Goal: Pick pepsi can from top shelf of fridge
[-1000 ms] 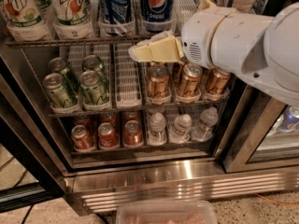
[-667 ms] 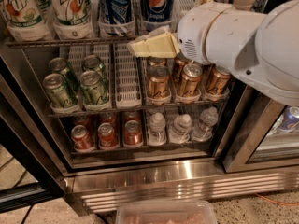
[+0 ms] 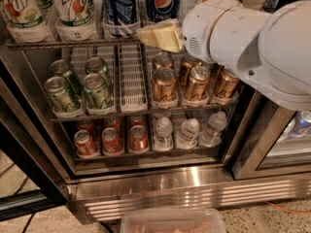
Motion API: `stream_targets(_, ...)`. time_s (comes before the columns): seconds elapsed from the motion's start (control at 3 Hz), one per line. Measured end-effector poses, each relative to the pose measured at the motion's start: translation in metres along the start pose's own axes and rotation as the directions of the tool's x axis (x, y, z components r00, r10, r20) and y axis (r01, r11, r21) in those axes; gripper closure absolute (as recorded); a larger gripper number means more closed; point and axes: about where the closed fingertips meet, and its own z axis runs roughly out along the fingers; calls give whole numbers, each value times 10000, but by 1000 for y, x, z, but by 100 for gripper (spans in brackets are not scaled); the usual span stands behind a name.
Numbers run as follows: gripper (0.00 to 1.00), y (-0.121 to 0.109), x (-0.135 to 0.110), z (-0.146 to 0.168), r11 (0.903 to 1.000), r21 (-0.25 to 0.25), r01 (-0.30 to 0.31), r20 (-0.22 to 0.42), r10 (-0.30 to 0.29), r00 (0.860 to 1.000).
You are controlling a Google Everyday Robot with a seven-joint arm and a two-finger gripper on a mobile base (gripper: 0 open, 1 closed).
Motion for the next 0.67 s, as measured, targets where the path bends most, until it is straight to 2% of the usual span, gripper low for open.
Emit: stream_targets(0.67, 45, -2, -4, 3, 9989, 467, -7, 174, -1, 9998)
